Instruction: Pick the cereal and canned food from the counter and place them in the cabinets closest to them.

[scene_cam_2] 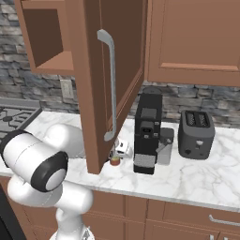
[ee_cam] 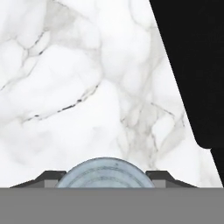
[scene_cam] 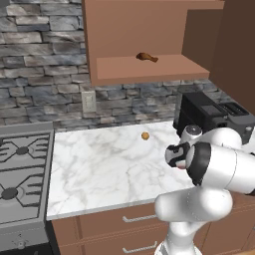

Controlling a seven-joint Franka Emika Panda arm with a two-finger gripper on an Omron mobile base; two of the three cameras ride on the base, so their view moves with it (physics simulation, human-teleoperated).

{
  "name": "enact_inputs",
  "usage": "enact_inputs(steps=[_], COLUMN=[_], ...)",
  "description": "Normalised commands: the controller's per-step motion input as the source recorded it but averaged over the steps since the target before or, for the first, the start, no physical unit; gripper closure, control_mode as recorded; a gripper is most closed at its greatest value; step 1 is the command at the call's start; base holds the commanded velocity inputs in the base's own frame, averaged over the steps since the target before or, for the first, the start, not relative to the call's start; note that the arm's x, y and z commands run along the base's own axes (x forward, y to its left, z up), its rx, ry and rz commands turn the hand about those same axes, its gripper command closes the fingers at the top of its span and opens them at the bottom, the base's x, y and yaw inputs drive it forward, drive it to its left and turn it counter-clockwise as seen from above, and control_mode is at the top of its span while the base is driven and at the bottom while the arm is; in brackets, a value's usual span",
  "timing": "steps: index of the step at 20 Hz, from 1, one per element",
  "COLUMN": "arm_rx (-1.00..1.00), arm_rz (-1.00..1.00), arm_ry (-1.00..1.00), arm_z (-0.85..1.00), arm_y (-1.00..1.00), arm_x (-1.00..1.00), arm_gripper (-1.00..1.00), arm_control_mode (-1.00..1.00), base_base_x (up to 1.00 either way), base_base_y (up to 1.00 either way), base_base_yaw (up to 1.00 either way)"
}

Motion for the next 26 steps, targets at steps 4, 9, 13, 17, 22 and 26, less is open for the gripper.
enact_inputs(steps=[4,9,13,17,22,26], arm_rx=[0.04,0.02,0.0,0.0,0.0,0.02], arm_rz=[-0.03,-0.02,-0.03,-0.04,-0.04,-0.03], arm_ry=[-0.02,0.0,0.0,0.0,0.0,0.0], arm_z=[0.39,0.46,0.54,0.55,0.58,0.67], arm_y=[0.0,0.0,0.01,0.02,0.01,0.01], arm_x=[0.0,0.0,0.0,0.0,-0.01,-0.04], arm_gripper=[1.0,1.0,1.0,1.0,1.0,1.0], arm_control_mode=[-1.0,-1.0,-1.0,-1.0,-1.0,-1.0], base_base_x=[0.0,0.0,0.0,0.0,0.0,0.0], base_base_y=[0.0,0.0,0.0,0.0,0.0,0.0], base_base_yaw=[0.0,0.0,0.0,0.0,0.0,0.0])
